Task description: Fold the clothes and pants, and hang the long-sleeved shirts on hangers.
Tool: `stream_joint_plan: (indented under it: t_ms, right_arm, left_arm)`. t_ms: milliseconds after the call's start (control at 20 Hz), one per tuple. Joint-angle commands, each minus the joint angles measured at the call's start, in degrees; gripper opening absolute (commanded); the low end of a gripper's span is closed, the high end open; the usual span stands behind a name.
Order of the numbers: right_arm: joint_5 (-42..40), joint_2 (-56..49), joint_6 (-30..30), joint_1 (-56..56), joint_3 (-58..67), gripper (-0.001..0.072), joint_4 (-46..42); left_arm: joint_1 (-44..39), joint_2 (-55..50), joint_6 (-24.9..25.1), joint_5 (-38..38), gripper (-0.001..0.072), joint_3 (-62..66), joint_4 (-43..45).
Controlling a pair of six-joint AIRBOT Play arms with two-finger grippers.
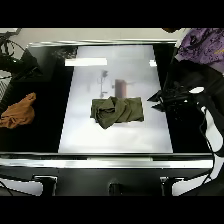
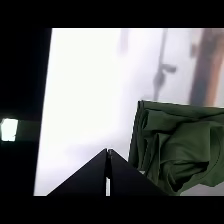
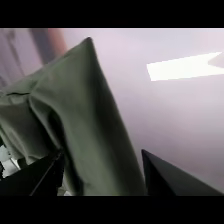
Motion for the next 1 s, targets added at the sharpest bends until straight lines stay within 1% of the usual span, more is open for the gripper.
stream_joint_plan:
  t_ms: [0,150,200,250,400,500,550,650,750,800,950]
  right_arm:
    - [-2.1,-3.4,-2.4,2.3,-1.6,0.0523,1.9]
    - [-3.1,-4.8,-2.5,5.2,-1.6,0.0515,2.0]
    - [-3.6,-5.0,-2.6,6.2,-1.6,0.0502,2.0]
    - [-4.0,-5.0,-2.6,7.1,-1.6,0.0441,2.0]
    - [-4.6,-5.0,-2.5,8.9,-1.6,0.0341,2.1]
    - [-4.5,-5.0,-1.9,9.9,-1.6,0.0328,2.3]
    - [-4.1,-5.0,-1.9,10.1,-1.6,0.0216,2.6]
    - [-2.6,-4.7,-2.2,10.2,-1.2,0.0039,4.8]
    - [-1.0,-3.5,-1.6,10.1,2.4,0.0029,4.6]
    - [-0.2,-2.9,0.2,10.1,5.2,0.0029,3.6]
    - [2.4,-2.5,9.3,10.1,17.6,0.0029,-3.8]
  left_arm:
    - [0.0,-0.1,0.0,0.1,0.0017,0.0,0.0]
    - [0.0,-0.1,0.0,0.1,0.0017,0.0,0.0]
    - [0.0,-0.1,0.0,0.1,0.0017,0.0,0.0]
    - [0.0,-0.1,0.0,0.1,0.0017,0.0,0.0]
    - [0.0,-0.2,0.0,0.1,0.0017,0.0,0.0]
    - [0.0,-0.3,0.0,0.1,0.0017,0.0,0.0]
    - [0.0,-0.4,0.0,0.1,0.0017,0.0,0.0]
    - [0.0,-0.4,0.0,0.1,0.0017,0.0,0.0]
    - [0.0,-0.4,0.0,0.1,0.0018,0.0,0.0]
    - [0.0,-0.4,0.0,0.1,0.0017,0.0,0.0]
    - [0.0,-0.4,0.0,0.1,0.0017,0.0,0.0]
